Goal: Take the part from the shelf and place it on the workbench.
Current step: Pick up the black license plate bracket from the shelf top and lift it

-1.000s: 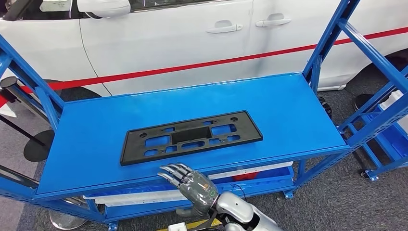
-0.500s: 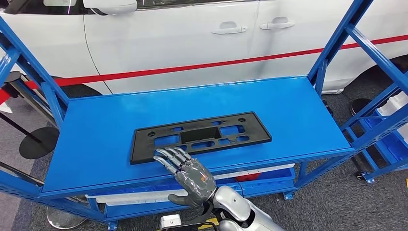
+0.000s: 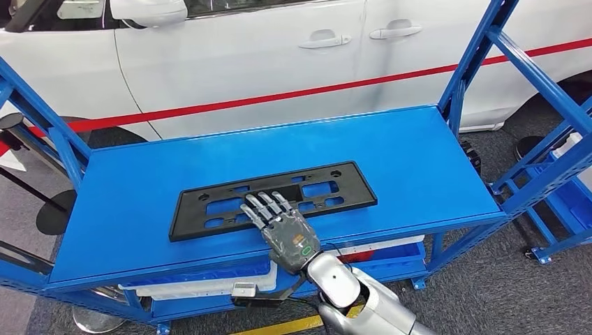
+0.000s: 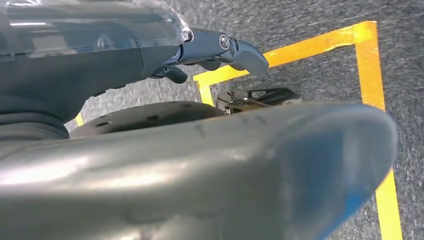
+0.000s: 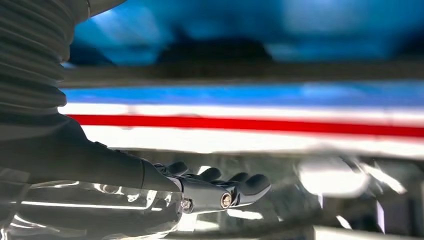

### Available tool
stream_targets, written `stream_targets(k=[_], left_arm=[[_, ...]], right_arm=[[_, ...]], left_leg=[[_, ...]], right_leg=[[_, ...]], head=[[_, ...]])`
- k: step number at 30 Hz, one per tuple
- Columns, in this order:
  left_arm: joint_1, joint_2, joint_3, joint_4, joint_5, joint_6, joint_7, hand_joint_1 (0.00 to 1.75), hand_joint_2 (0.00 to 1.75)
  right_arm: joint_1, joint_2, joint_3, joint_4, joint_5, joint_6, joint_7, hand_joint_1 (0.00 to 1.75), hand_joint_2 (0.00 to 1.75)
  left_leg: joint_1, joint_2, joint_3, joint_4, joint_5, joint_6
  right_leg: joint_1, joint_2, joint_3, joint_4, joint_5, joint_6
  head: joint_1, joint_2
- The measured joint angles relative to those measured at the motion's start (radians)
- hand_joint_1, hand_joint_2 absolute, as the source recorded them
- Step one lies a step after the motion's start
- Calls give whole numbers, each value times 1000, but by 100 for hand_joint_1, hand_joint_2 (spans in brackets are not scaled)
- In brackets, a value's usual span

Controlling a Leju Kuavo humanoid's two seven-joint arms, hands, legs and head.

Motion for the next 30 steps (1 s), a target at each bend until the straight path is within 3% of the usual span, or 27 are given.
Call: stream_targets(k=[1,2,4,5,7,10,12,14,15,16,17,19,21,23,26,28,30], left_arm=[[1,0,1,0,0,0,0,0,0],[2,1,2,0,1,0,0,0,0],[2,2,5,0,4,0,0,0,0],[1,2,8,0,5,0,-1,0,0],[-1,3,12,0,6,0,-2,0,0],[2,3,18,0,6,0,-5,0,0],[2,2,21,0,6,-1,-6,0,0],[2,3,22,0,6,-2,-6,0,0],[2,3,22,0,6,-2,-6,0,0],[2,3,23,0,7,-2,-7,0,0],[3,3,23,0,8,-2,-7,0,0],[2,2,24,0,10,-2,-8,0,0],[2,2,25,0,12,-2,-10,0,0],[2,2,27,0,13,-2,-12,0,0],[1,3,29,0,13,-4,-15,0,0],[2,3,30,0,13,-6,-16,0,0],[3,3,31,0,13,-8,-17,0,0]], right_arm=[[-4,-3,-2,13,6,15,9,0,175],[-10,-6,-4,25,10,30,15,0,175],[-32,-7,-4,47,15,62,26,0,175],[-45,-7,-5,58,16,76,30,0,175],[-65,-8,-5,75,17,98,35,0,175],[-89,-10,-5,90,13,135,40,0,175],[-108,-14,-4,99,5,154,45,0,175],[-117,-20,-4,109,-2,162,48,0,175],[-118,-22,-3,114,-4,164,49,0,175],[-120,-23,-3,118,-5,165,49,0,175],[-122,-24,-2,121,-7,166,49,0,175],[-129,-24,-2,126,-12,167,48,0,175],[-137,-24,0,132,-17,169,46,0,175],[-144,-23,1,137,-22,169,42,0,175],[-155,-22,3,146,-32,168,37,0,175],[-160,-20,5,153,-37,168,36,0,175],[-162,-18,7,160,-40,167,36,0,175]], left_leg=[[0,0,-7,13,7,1],[0,0,2,-10,31,4],[-2,0,57,-133,102,14],[-4,1,85,-195,123,19],[-7,0,108,-254,134,27],[-5,0,111,-265,137,40],[-1,1,113,-271,142,50],[-1,1,112,-271,143,55],[-2,1,112,-271,142,55],[-2,1,112,-270,142,55],[-1,1,114,-269,141,54],[-1,-1,118,-268,137,49],[-4,-2,119,-265,133,41],[-7,-2,119,-266,132,30],[-4,-1,114,-248,115,15],[-1,-1,74,-159,63,7],[0,0,10,-25,4,2]], right_leg=[[1,0,0,0,0,0],[3,1,1,1,-1,-1],[5,3,2,3,-1,0],[7,3,1,5,-3,3],[10,3,-4,8,-3,11],[9,3,-9,15,-8,26],[6,3,-37,80,-49,36],[1,3,-99,210,-112,45],[-1,3,-128,266,-130,48],[-4,3,-143,292,-129,51],[-6,3,-139,281,-109,52],[-9,3,-80,153,-36,49],[-6,3,-24,37,3,42],[0,4,-13,12,3,34],[-4,4,-10,3,8,16],[-6,1,-8,-1,10,5],[-4,0,-9,-1,9,0]], head=[[0,0],[0,0],[0,0],[0,0],[1,0],[1,0],[2,0],[4,0],[4,0],[4,0],[4,0],[4,0],[4,0],[3,0],[2,0],[2,0],[2,0]])
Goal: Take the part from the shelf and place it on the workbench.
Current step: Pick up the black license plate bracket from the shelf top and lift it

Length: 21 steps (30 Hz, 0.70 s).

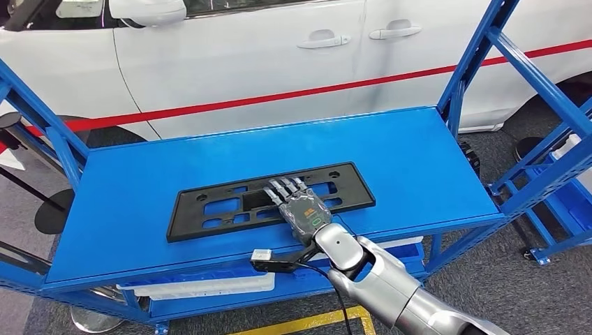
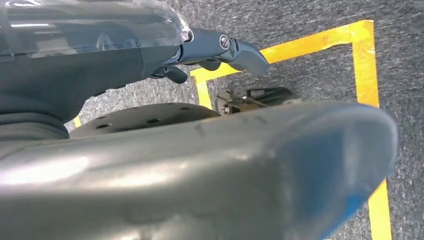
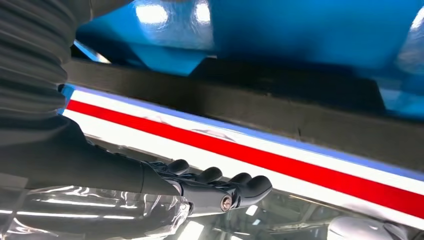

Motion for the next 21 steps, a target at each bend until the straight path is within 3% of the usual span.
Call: stream_targets(k=[1,2,3,5,7,11,13,16,17,18,21], left_arm=[[1,0,1,0,0,-2,0,0,0],[3,0,2,0,0,-5,-1,0,0],[3,0,3,0,1,-8,-2,0,0],[3,0,5,0,1,-12,-3,0,0],[2,0,6,0,1,-14,-4,0,0],[4,0,9,0,2,-17,-8,0,0],[3,-1,10,0,2,-17,-10,0,0],[4,-1,13,0,4,-18,-14,0,0],[5,-1,14,0,5,-19,-15,0,0],[5,-1,15,0,6,-20,-17,0,0],[5,-1,16,0,8,-24,-20,0,0]], right_arm=[[-1,1,1,3,-4,-1,0,0,175],[-3,2,2,7,-8,-2,0,0,175],[-5,4,2,10,-13,-3,0,0,175],[-13,9,2,19,-23,-4,0,0,175],[-22,16,2,31,-34,-5,-1,0,175],[-51,40,2,70,-55,-2,-8,0,175],[-64,47,2,86,-61,0,-11,0,175],[-70,51,2,110,-66,1,-16,0,175],[-71,54,2,119,-68,2,-18,0,175],[-74,56,2,127,-70,2,-19,0,175],[-87,67,3,153,-73,2,-20,0,175]], left_leg=[[0,0,-21,42,-9,-2],[0,0,-26,49,1,-2],[0,0,-12,17,29,-1],[0,1,54,-126,99,6],[-4,0,97,-224,131,16],[-4,0,100,-242,139,36],[1,1,101,-249,145,47],[0,0,99,-248,145,51],[0,0,99,-248,145,50],[0,0,100,-247,144,49],[-1,-1,103,-243,138,40]], right_leg=[[1,0,0,0,0,-1],[2,0,1,1,-1,-1],[2,1,3,1,-1,0],[4,3,5,4,-3,3],[7,4,2,8,-5,11],[6,4,-6,17,-10,32],[3,4,-35,83,-52,44],[-3,3,-126,274,-136,56],[-5,3,-140,297,-134,58],[-7,3,-135,284,-114,60],[-10,3,-42,89,-18,54]], head=[[0,0],[0,0],[0,0],[0,0],[1,0],[1,0],[3,0],[4,0],[4,0],[4,0],[4,0]])
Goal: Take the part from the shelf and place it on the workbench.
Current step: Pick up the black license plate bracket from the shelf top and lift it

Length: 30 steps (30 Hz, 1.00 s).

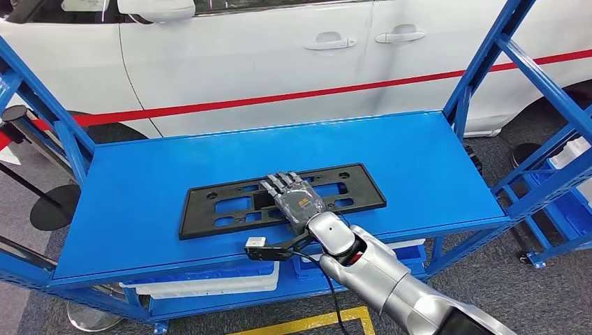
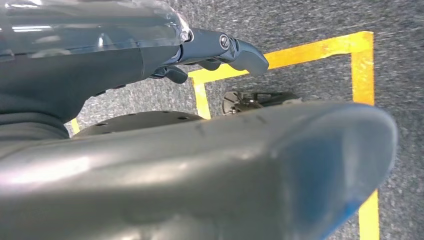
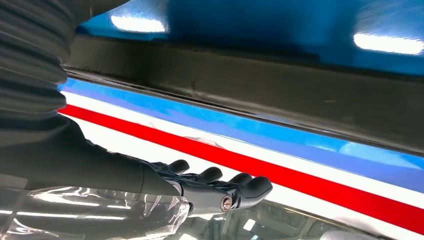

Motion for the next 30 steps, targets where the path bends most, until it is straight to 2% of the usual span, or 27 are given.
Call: stream_targets(k=[1,2,5,7,9,13,15,17,18,19,21,22,23,24,26,27,28,29,30], left_arm=[[-1,0,0,0,0,-1,-1,0,0],[-1,0,1,0,0,-2,-1,0,0],[-2,0,1,0,-1,-5,-3,0,0],[-3,0,2,0,-1,-6,-5,0,0],[-3,0,2,0,-1,-7,-7,0,0],[-4,0,2,0,-1,-7,-8,0,0],[-3,0,2,0,-1,-7,-10,0,0],[-2,0,3,0,0,-7,-13,0,0],[-1,1,4,0,0,-8,-17,0,0],[-1,3,7,0,1,-8,-22,0,0],[-2,8,13,0,2,-9,-32,0,0],[-3,9,15,0,2,-9,-35,0,0],[-3,10,16,0,2,-9,-36,0,0],[-3,10,17,0,2,-10,-37,0,0],[-2,11,20,0,3,-10,-40,0,0],[-1,11,21,0,3,-10,-42,0,0],[1,12,23,0,4,-10,-44,0,0],[2,12,25,0,4,-10,-45,0,0],[2,12,26,0,4,-10,-46,0,0]], right_arm=[[-5,4,0,10,-1,-1,0,0,175],[-10,10,0,22,-3,-4,1,0,175],[-31,33,0,80,-11,-23,9,0,175],[-48,51,0,131,-17,-36,13,0,175],[-57,61,0,162,-21,-41,13,0,175],[-59,63,-1,169,-22,-42,13,0,175],[-62,66,-3,181,-25,-42,13,0,175],[-71,72,-6,208,-31,-42,10,0,175],[-82,77,-11,237,-37,-42,5,0,175],[-104,84,-20,287,-43,-42,5,1,175],[-148,95,-39,383,-54,-42,9,85,175],[-161,96,-47,415,-56,-41,15,128,175],[-165,95,-51,430,-57,-39,18,171,175],[-168,94,-54,444,-58,-38,21,175,175],[-171,91,-59,471,-59,-34,24,175,175],[-172,89,-61,482,-60,-31,25,175,175],[-173,88,-62,492,-60,-28,26,175,175],[-175,88,-63,500,-60,-26,28,175,175],[-179,88,-64,506,-60,-23,29,175,175]], left_leg=[[-2,0,-1,2,-2,-5],[-4,0,-2,3,-3,-10],[-2,0,-2,5,-8,-28],[1,1,-22,54,-42,-37],[2,1,-47,111,-78,-40],[3,1,-55,129,-88,-41],[3,1,-77,178,-110,-43],[3,1,-112,256,-138,-45],[3,2,-93,221,-112,-43],[0,1,-63,164,-83,-35],[-1,2,11,17,-13,-13],[-1,2,20,-6,-8,-3],[1,3,21,-9,-3,4],[2,4,19,-11,2,8],[1,5,12,-11,5,13],[0,5,9,-10,7,13],[0,5,8,-10,7,13],[-1,5,8,-10,8,12],[-1,4,8,-10,9,11]], right_leg=[[2,0,22,-48,14,-5],[4,1,31,-70,15,-10],[6,3,33,-78,17,-30],[3,2,37,-84,20,-44],[4,1,38,-85,20,-50],[4,0,38,-85,20,-51],[5,0,38,-85,20,-52],[7,-1,38,-85,19,-53],[8,0,40,-84,19,-53],[9,0,42,-83,19,-46],[12,1,47,-81,20,-27],[13,1,45,-74,14,-16],[12,1,33,-48,-6,-11],[10,1,12,0,-37,-7],[8,1,-48,131,-106,1],[7,1,-69,178,-123,3],[7,1,-72,190,-119,3],[7,1,-54,161,-97,1],[8,1,-18,98,-65,-4]], head=[[0,0],[0,0],[-1,0],[-1,0],[-2,0],[-2,0],[-2,0],[-2,0],[-2,0],[-1,0],[-1,0],[0,0],[0,0],[1,0],[2,0],[2,0],[2,0],[2,0],[2,0]])
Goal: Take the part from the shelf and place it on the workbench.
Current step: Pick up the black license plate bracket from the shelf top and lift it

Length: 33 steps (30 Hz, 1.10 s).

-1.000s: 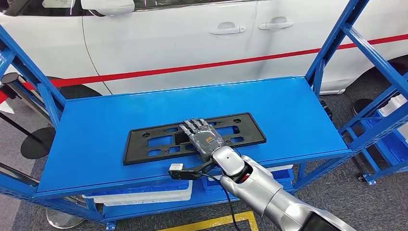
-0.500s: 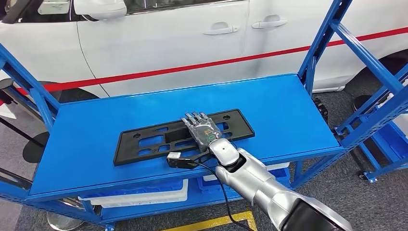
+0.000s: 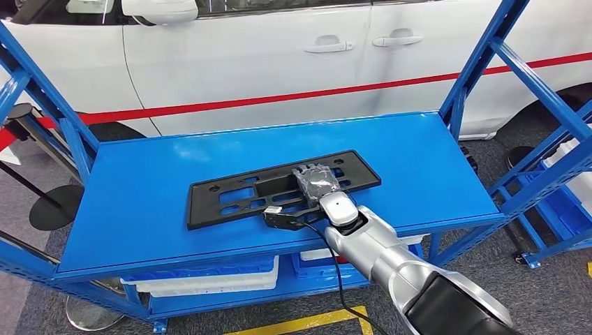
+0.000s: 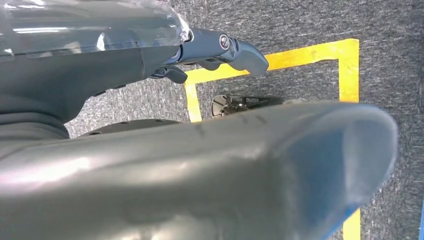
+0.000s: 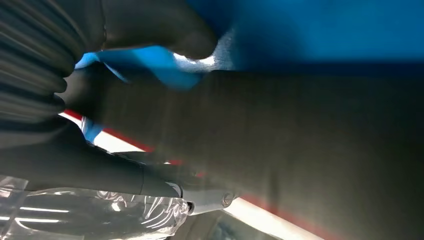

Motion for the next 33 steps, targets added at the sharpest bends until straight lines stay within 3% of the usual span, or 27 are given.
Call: stream_targets(k=[2,3,6,8,9,11,13,14,16,18,21,23,24,26,27,28,29,30,32,33], left_arm=[[0,-1,1,0,1,0,-4,0,0],[-1,-1,1,0,2,-1,-6,0,0],[-1,0,3,0,5,-2,-9,0,0],[-1,1,5,0,6,-4,-11,0,0],[-1,1,6,0,7,-4,-12,0,0],[0,3,7,0,7,-6,-13,0,0],[2,4,8,0,7,-7,-13,0,0],[3,5,9,0,7,-7,-13,0,0],[3,7,10,0,7,-7,-14,0,0],[1,7,13,0,7,-6,-16,0,0],[2,7,17,0,7,-3,-20,0,0],[2,7,19,0,7,0,-21,0,0],[1,7,20,0,6,1,-21,0,0],[1,7,22,0,4,2,-21,0,0],[1,7,23,0,3,2,-21,0,0],[1,7,23,0,2,3,-21,0,0],[2,7,24,0,1,3,-21,0,0],[2,7,24,0,1,3,-22,0,0],[2,5,25,0,1,4,-25,0,0],[2,4,26,0,1,4,-27,0,0]], right_arm=[[-11,0,-3,7,0,6,1,175,175],[-15,0,-4,9,0,9,1,175,175],[-23,1,-7,15,0,14,2,175,175],[-25,2,-8,17,0,14,3,175,175],[-26,3,-8,18,0,13,3,175,175],[-26,3,-10,20,1,12,4,175,175],[-25,3,-12,22,3,10,4,175,175],[-25,3,-13,22,4,8,4,175,175],[-26,3,-16,22,4,-2,4,175,175],[-27,3,-23,22,1,-37,6,175,175],[-29,2,-38,18,-4,-88,13,175,175],[-32,2,-51,4,-5,-107,18,175,175],[-33,1,-59,-7,-4,-115,22,175,175],[-38,1,-76,-35,4,-128,29,175,175],[-39,1,-86,-53,10,-136,33,175,175],[-41,1,-97,-72,17,-142,35,175,175],[-42,1,-109,-96,24,-147,37,175,175],[-45,1,-123,-124,32,-150,39,175,175],[-58,1,-154,-190,53,-153,40,175,175],[-68,1,-170,-224,63,-155,41,175,175]], left_leg=[[-3,-2,1,1,1,-5],[-4,-4,1,1,2,-9],[-3,-6,-1,-1,3,-25],[-3,-4,-12,26,-18,-35],[-2,-3,-30,64,-43,-39],[2,-3,-86,193,-110,-47],[8,-3,-126,282,-135,-55],[11,-3,-119,272,-118,-59],[19,-2,-56,145,-53,-65],[20,-4,-2,34,-18,-60],[14,-8,2,14,-14,-38],[14,-6,-2,10,-7,-24],[15,-4,-5,8,-4,-17],[14,-3,-12,8,-1,-12],[13,-3,-14,9,-1,-11],[12,-4,-15,10,-2,-10],[11,-5,-14,10,-3,-11],[11,-5,-12,11,-5,-12],[9,-7,-10,14,-10,-17],[8,-7,-11,15,-12,-21]], right_leg=[[5,0,72,-139,50,-14],[9,-1,91,-179,61,-21],[12,-2,98,-199,69,-34],[6,-3,103,-211,78,-44],[2,-5,104,-217,82,-47],[2,-7,102,-217,84,-50],[1,-8,101,-216,83,-50],[0,-7,101,-214,83,-49],[-3,-6,101,-206,78,-41],[-2,-4,97,-195,71,-27],[-2,-1,89,-191,73,-7],[-8,0,75,-169,58,4],[-9,0,56,-131,34,7],[-10,0,-10,-2,-30,12],[-10,0,-44,62,-52,13],[-10,0,-66,100,-57,13],[-10,0,-71,103,-42,11],[-10,0,-56,63,-7,8],[-7,0,0,-72,70,-1],[-4,0,22,-129,91,-6]], head=[[0,0],[0,0],[1,0],[0,0],[-1,0],[-2,0],[-2,0],[-2,0],[-2,0],[-1,0],[3,0],[4,0],[4,0],[5,0],[5,0],[5,0],[5,0],[5,0],[5,0],[5,0]])
